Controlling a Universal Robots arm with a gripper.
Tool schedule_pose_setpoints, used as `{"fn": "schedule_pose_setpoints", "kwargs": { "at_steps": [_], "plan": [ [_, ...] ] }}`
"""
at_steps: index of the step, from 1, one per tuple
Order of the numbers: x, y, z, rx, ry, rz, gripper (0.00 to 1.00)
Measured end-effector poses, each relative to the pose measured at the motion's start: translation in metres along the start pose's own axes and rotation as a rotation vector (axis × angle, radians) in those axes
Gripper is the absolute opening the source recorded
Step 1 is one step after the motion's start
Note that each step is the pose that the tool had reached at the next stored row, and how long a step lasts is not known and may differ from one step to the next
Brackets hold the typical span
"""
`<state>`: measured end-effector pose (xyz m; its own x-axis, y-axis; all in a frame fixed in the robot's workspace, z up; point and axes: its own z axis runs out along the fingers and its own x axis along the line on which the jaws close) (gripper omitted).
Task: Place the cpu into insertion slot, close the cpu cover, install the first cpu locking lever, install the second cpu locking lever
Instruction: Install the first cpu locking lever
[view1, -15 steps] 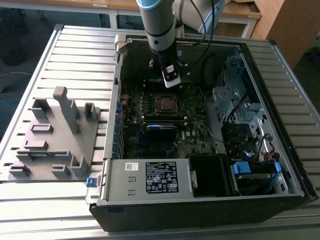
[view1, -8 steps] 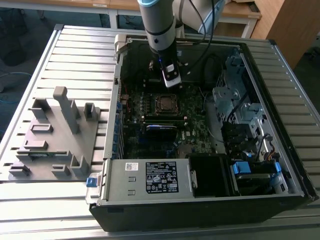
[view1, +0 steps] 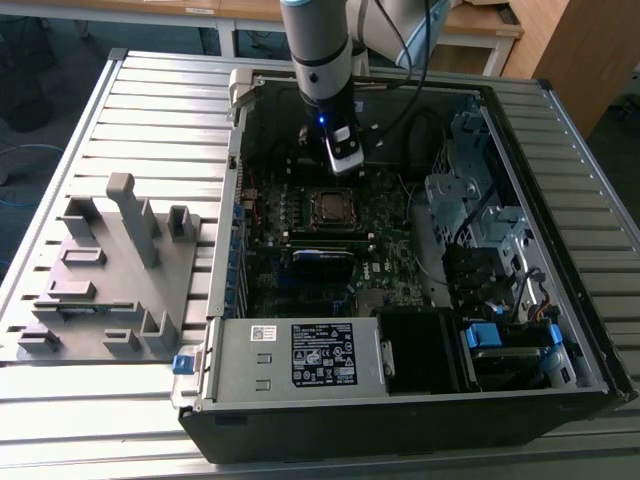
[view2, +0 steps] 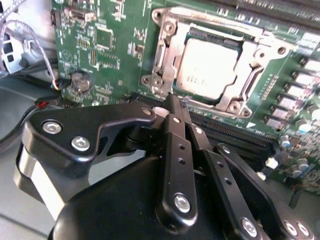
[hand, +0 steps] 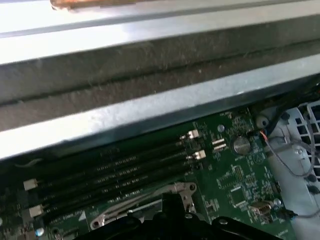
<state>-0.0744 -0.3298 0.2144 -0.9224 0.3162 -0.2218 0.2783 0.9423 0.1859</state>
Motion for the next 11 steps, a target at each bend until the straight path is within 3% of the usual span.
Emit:
{"fn": "schedule_pose_setpoints", "kwargs": {
  "at_steps": [5, 7, 11],
  "plan": [
    [-0.0016, 0.0005, 0.0004, 0.0412, -0.0047, -0.010, 0.10],
    [-0.0016, 0.0004, 0.0005, 0.0464, -0.0060, -0.012, 0.10],
    [-0.0016, 0.0005, 0.0005, 0.0471, -0.0061, -0.012, 0.10]
  ]
}}
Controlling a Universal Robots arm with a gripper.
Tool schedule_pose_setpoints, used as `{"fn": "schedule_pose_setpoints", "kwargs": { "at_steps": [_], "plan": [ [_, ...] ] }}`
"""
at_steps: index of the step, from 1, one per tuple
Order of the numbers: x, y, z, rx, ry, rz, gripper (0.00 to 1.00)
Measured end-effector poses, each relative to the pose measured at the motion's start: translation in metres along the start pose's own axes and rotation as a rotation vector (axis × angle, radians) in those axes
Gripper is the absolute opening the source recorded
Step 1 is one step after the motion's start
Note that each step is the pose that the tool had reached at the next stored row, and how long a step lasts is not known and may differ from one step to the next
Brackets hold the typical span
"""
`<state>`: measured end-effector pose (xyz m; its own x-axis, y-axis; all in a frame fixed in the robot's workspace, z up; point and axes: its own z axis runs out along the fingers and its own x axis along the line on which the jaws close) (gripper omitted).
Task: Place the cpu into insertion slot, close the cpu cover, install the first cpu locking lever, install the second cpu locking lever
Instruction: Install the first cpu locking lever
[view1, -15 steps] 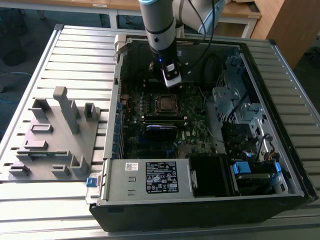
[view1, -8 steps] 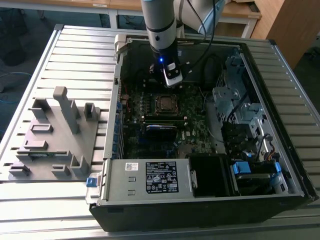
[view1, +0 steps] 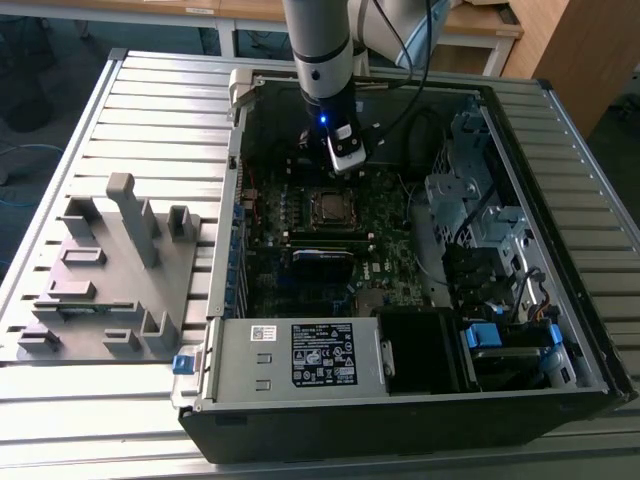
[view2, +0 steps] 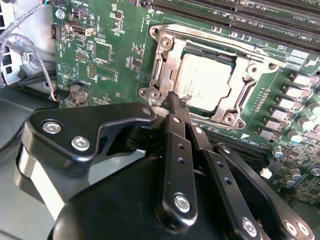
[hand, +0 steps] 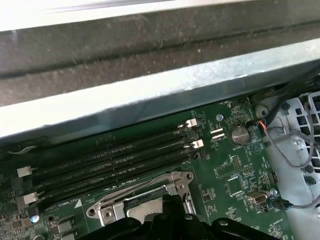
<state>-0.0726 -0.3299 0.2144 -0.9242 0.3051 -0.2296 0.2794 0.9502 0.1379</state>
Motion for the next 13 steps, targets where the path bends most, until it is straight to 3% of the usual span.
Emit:
{"fn": "schedule_pose_setpoints", "kwargs": {
  "at_steps": [1, 3, 8, 13],
  "plan": [
    [0.0000, 0.0000, 0.0001, 0.0005, 0.0017, 0.000, 0.10],
    [-0.0001, 0.0001, 0.0003, 0.0055, 0.0171, 0.001, 0.10],
    [-0.0004, 0.0000, 0.0014, 0.0253, 0.0729, 0.004, 0.10],
    [-0.0003, 0.0000, 0.0027, 0.0499, 0.1379, 0.008, 0.10]
  ]
}}
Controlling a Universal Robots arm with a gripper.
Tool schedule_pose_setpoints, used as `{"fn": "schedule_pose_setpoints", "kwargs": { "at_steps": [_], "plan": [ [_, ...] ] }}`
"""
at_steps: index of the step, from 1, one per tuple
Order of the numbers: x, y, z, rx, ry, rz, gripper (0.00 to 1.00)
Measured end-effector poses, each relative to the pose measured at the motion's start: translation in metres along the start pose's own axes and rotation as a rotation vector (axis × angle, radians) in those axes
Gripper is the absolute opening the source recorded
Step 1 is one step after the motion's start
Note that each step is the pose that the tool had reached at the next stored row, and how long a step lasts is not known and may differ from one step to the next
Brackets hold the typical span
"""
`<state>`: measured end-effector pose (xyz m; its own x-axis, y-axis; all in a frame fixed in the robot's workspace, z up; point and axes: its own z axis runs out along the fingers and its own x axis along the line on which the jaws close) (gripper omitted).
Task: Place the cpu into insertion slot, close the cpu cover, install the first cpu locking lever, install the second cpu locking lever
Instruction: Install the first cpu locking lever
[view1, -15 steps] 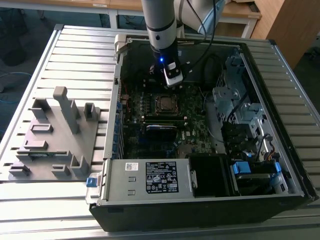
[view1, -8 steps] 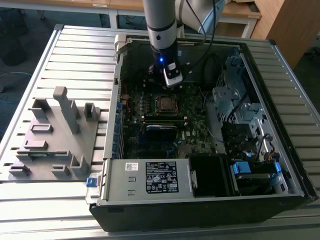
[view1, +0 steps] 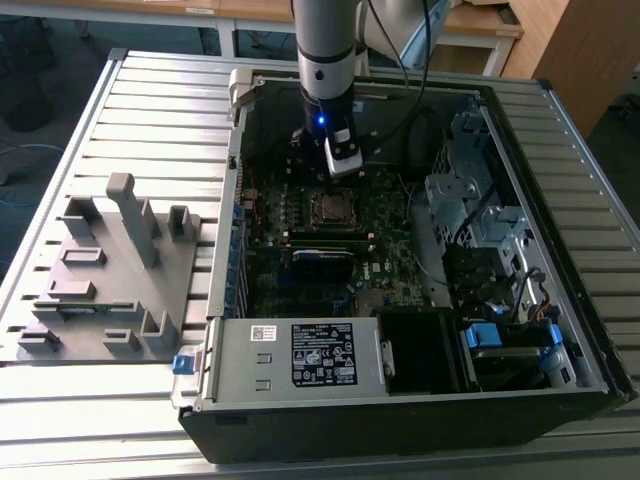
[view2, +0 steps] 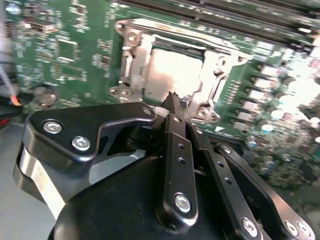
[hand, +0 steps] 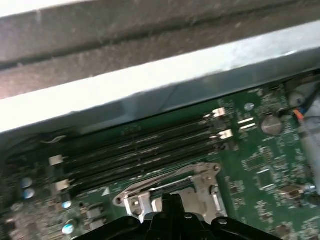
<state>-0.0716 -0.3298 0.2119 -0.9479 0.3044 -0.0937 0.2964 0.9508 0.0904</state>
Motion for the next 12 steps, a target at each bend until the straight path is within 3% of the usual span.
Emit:
{"fn": "schedule_pose_setpoints", "kwargs": {
  "at_steps": [1, 2, 8, 12],
  "plan": [
    [0.0000, 0.0000, 0.0001, 0.0031, 0.0074, 0.000, 0.10],
    [0.0000, 0.0000, 0.0000, 0.0038, 0.0088, 0.000, 0.10],
    [0.0000, 0.0000, 0.0000, 0.0043, 0.0099, 0.001, 0.10],
    [-0.0005, 0.0004, -0.0045, 0.0054, 0.0096, 0.000, 0.10]
  ]
}}
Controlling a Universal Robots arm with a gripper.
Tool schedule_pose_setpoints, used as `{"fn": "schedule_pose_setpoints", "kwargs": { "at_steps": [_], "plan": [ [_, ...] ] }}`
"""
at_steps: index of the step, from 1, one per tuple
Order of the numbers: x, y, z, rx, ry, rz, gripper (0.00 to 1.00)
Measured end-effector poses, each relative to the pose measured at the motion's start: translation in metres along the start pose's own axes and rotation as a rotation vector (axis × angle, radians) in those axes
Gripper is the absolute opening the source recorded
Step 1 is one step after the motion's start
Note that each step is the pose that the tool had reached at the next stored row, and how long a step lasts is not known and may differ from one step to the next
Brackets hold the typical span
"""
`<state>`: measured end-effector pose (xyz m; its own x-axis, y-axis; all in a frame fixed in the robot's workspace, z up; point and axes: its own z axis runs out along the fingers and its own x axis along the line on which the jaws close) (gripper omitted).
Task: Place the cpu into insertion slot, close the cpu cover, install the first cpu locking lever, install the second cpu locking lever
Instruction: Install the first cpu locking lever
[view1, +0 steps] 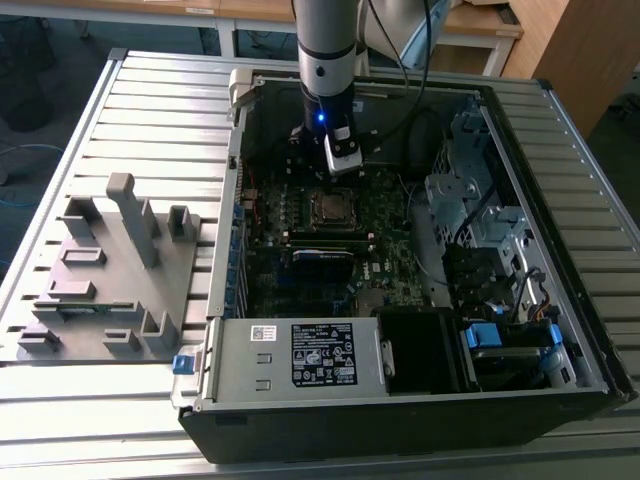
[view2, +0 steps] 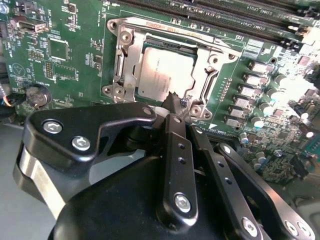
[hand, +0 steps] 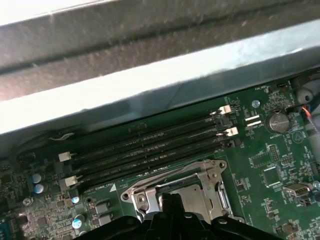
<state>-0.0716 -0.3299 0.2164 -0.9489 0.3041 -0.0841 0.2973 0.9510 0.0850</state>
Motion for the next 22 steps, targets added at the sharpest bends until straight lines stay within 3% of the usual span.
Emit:
{"fn": "schedule_pose_setpoints", "kwargs": {
  "at_steps": [6, 9, 18, 20, 22],
  "plan": [
    [-0.0012, 0.0006, -0.0028, 0.0102, -0.0031, -0.002, 0.10],
    [-0.0043, 0.0015, -0.0021, 0.0102, -0.0026, -0.014, 0.10],
    [-0.0069, 0.0023, -0.0006, 0.0080, 0.0028, -0.101, 0.10],
    [-0.0068, 0.0023, -0.0003, 0.0155, 0.0023, -0.125, 0.10],
    [-0.0068, 0.0022, -0.0002, 0.0338, -0.0015, -0.144, 0.10]
  ]
}}
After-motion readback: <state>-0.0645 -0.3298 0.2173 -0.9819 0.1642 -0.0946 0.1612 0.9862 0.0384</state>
